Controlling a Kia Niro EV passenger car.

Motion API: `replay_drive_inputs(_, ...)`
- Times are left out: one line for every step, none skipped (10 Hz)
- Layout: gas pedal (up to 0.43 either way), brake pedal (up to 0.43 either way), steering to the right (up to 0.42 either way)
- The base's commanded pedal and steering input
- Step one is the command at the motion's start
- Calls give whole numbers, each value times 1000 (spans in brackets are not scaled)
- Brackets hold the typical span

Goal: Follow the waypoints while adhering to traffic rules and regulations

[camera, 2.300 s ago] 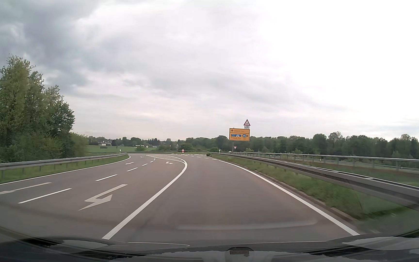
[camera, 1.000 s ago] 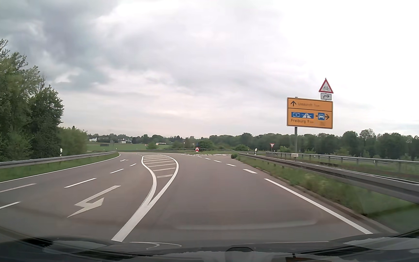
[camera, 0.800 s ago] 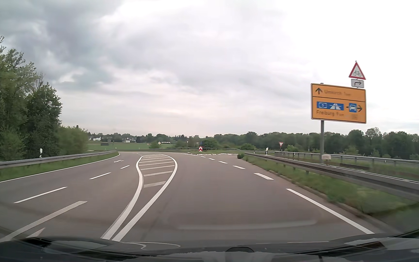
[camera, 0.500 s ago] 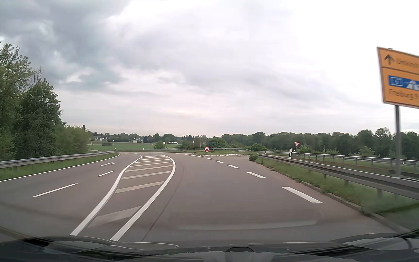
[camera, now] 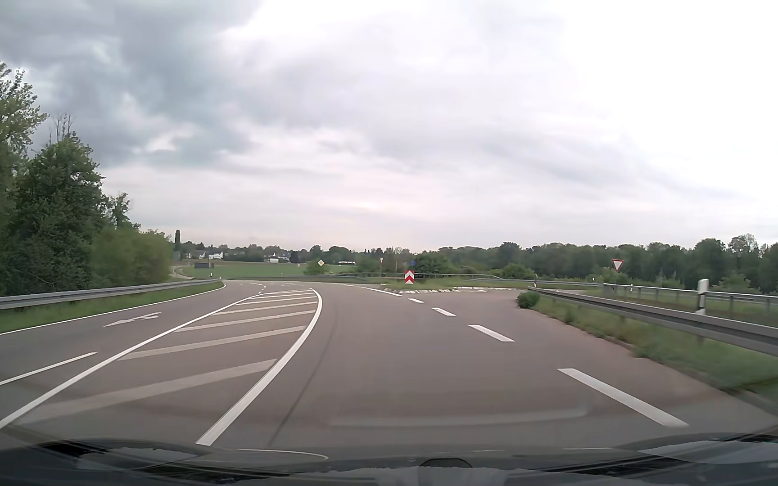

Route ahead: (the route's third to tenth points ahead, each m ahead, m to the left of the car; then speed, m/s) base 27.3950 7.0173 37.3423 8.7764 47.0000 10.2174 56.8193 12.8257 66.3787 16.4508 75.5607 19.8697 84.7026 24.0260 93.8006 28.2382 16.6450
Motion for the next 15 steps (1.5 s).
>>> replay_drive_inputs(79,0,-30)
replay_drive_inputs(79,0,-30)
replay_drive_inputs(79,0,-31)
replay_drive_inputs(79,0,-32)
replay_drive_inputs(79,0,-33)
replay_drive_inputs(79,0,-33)
replay_drive_inputs(79,0,-33)
replay_drive_inputs(79,0,-33)
replay_drive_inputs(79,0,-31)
replay_drive_inputs(79,0,-31)
replay_drive_inputs(79,0,-31)
replay_drive_inputs(79,0,-31)
replay_drive_inputs(79,0,-30)
replay_drive_inputs(79,0,-28)
replay_drive_inputs(79,0,-27)
